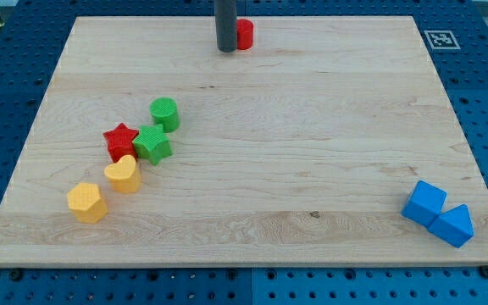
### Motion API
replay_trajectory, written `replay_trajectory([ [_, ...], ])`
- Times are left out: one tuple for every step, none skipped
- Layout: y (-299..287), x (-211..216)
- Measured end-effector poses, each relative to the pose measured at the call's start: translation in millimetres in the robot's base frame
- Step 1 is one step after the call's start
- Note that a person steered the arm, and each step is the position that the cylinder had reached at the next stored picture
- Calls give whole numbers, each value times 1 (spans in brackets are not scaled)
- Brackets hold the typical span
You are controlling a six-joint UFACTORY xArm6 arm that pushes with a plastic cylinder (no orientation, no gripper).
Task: Move the green circle up towards the top
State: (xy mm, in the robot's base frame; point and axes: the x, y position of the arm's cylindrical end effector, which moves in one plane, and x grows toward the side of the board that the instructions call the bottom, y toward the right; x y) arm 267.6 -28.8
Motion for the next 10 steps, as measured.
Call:
replay_trajectory([
  [-14,0],
  [-51,4],
  [-73,33],
  [-88,84],
  [-109,129],
  [-110,159],
  [-107,187],
  [-101,204],
  [-92,205],
  [-90,191],
])
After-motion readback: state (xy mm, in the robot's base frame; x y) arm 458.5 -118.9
